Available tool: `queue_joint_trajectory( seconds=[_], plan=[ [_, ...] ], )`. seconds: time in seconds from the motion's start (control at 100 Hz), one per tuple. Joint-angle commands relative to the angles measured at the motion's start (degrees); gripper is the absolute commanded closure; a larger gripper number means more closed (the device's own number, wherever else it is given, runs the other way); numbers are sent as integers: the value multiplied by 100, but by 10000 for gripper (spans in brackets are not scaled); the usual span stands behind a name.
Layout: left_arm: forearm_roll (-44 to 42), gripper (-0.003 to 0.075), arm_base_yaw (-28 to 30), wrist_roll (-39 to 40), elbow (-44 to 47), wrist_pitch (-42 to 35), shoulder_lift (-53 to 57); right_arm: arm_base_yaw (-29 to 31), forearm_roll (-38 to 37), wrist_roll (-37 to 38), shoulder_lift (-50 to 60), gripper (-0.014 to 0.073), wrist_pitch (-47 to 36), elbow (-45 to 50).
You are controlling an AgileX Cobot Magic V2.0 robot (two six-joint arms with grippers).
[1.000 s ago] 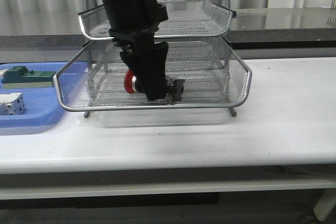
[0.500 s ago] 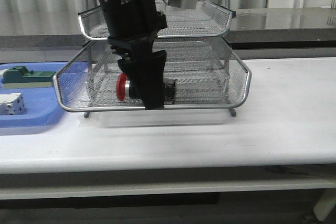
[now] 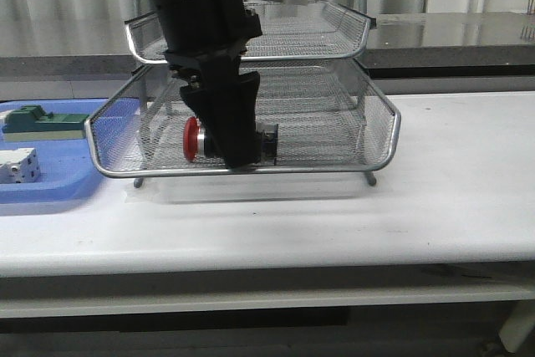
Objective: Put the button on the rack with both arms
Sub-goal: 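Lower the button onto the mesh and open the left gripper, then raise the left gripper out of the rack and hold still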
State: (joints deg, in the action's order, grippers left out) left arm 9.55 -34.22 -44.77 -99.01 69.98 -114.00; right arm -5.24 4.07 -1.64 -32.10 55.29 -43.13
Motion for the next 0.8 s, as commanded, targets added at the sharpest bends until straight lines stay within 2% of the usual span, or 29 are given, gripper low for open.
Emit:
queue_joint_trajectory(
  seconds=[0.0,0.47,0.79],
  plan=[
    [175,162,-42,10,-115,300,462,33,3,-18,-19,662,-309,-136],
    [253,164,-42,153,-115,300,1051,33,3,-18,-19,662,-309,-136],
    [243,202,316,1058,-38,300,2104,33,3,-18,-19,662,-309,-136]
  ],
)
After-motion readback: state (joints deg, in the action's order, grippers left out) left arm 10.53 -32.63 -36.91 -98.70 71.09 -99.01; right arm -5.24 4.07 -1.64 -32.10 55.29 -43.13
